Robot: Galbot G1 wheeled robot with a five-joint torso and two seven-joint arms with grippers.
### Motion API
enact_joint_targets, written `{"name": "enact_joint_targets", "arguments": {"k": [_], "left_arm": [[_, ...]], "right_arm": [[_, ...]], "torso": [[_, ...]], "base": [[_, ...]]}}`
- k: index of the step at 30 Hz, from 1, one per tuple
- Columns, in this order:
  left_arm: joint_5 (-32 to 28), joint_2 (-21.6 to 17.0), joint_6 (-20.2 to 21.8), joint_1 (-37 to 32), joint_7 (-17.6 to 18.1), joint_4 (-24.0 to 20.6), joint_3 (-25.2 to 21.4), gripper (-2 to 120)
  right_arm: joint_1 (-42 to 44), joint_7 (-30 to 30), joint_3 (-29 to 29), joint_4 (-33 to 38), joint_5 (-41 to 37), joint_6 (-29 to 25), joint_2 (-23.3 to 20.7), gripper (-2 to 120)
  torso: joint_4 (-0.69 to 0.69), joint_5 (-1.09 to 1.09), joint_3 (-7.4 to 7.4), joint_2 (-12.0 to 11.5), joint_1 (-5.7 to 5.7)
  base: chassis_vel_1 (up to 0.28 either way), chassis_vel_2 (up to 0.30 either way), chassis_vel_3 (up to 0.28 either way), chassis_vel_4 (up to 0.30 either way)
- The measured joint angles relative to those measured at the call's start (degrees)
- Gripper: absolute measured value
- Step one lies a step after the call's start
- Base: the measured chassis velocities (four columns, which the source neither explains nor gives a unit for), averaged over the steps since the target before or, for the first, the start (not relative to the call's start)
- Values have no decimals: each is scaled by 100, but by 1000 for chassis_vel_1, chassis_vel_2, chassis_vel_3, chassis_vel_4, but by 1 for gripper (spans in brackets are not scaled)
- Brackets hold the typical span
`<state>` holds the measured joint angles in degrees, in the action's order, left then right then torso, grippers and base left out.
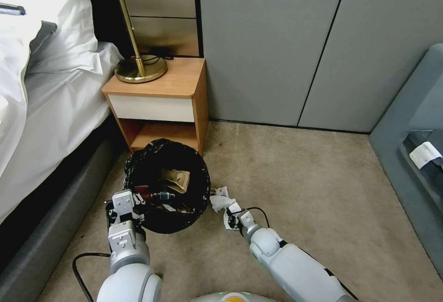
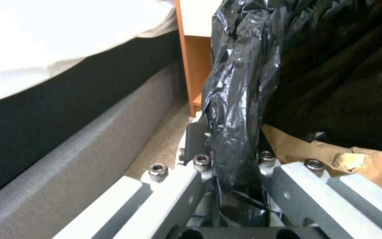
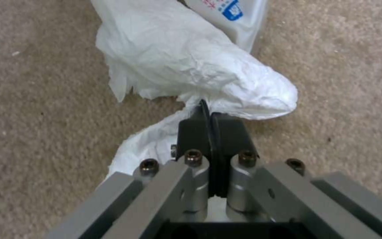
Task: Pick up the trash bin, then pick up the garbage from the floor and place it into the trash bin.
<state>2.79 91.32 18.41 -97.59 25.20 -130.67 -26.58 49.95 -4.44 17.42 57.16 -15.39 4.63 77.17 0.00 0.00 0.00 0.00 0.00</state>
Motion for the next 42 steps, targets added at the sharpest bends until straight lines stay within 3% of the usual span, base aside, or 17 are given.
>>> {"name": "enact_joint_targets", "arguments": {"k": [10, 15, 20, 27, 29, 33, 35, 37, 42], "left_arm": [[-10, -65, 0, 1, -2, -4, 3, 0], [-135, -148, 9, 25, -4, -13, -103, 0], [-217, -199, 21, 12, -3, -82, -177, 0], [-271, -226, 40, -20, -2, -198, -216, 0], [-268, -223, 36, -60, 5, -201, -200, 0], [-256, -217, 31, -83, 7, -202, -168, 0], [-244, -221, 31, -61, 7, -198, -163, 0], [-243, -220, 31, -60, 7, -196, -163, 0], [-175, -205, 39, -44, 6, -156, -85, 0]], "right_arm": [[137, -136, -189, 461, 22, -94, -160, 0], [580, -352, -544, 1668, -35, -184, -476, 0], [953, -491, -832, 2361, 53, -362, -676, 0], [1406, -856, -1530, 3378, 617, -995, -716, 0], [1478, -919, -1797, 3959, 1008, -1407, -681, 0], [1524, -573, -2017, 4554, 1601, -2059, -654, 0], [1609, -87, -2022, 5212, 1882, -2416, -675, 0], [1612, -75, -2018, 5237, 1884, -2420, -677, 0], [1651, 231, -1639, 6132, 1886, -2332, -720, 0]], "torso": [[1, 1, 0, 0, 0], [1, 0, 0, 0, 0], [0, 0, 0, 0, 0], [-1, 0, 0, 0, -1], [1, 0, 0, 0, 0], [1, 0, 0, 0, -1], [1, 0, 0, 0, 0], [1, 0, 0, 0, -1], [0, -1, 0, 0, -1]], "base": [[0, 0, 0, 0], [0, 0, 0, 0], [0, 0, 0, 0], [0, 0, 0, 0], [0, 0, 0, 0], [0, 0, 0, 0], [0, 0, 0, 0], [0, 0, 0, 0], [0, 0, 0, 0]]}}
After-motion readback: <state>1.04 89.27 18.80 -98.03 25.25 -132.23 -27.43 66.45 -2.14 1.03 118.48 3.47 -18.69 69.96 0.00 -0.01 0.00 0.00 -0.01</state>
